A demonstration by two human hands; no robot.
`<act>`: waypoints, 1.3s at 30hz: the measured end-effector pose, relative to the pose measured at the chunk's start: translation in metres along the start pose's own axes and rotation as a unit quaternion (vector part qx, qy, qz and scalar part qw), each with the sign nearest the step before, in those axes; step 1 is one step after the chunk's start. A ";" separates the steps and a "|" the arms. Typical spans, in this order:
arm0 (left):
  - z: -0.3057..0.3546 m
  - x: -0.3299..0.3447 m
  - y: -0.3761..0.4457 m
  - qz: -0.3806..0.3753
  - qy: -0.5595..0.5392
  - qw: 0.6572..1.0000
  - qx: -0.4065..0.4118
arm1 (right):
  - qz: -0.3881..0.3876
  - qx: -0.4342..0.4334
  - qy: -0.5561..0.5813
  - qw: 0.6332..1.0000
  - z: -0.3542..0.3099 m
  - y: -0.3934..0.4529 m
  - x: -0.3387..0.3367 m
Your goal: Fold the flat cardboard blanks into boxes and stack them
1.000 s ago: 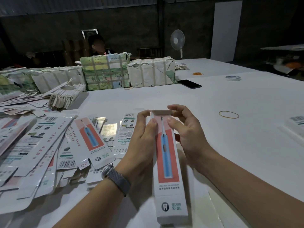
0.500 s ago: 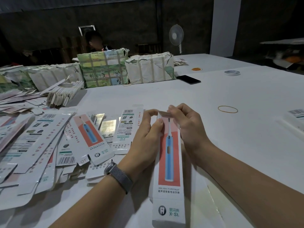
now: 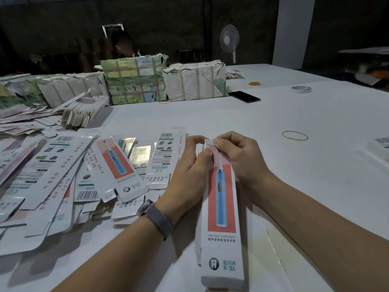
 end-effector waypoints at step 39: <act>0.008 0.009 -0.001 -0.070 -0.026 0.995 0.069 | -0.003 0.005 0.057 0.998 -0.009 0.003 -0.006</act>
Point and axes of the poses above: each hand's wrist, its own y-axis towards the middle knuckle, its own x-axis out of the palm, z = x × y, the point moved 7 cm from there along y, towards the middle knuckle, and after that the axes turned 8 degrees about y, right-handed, at the moved point
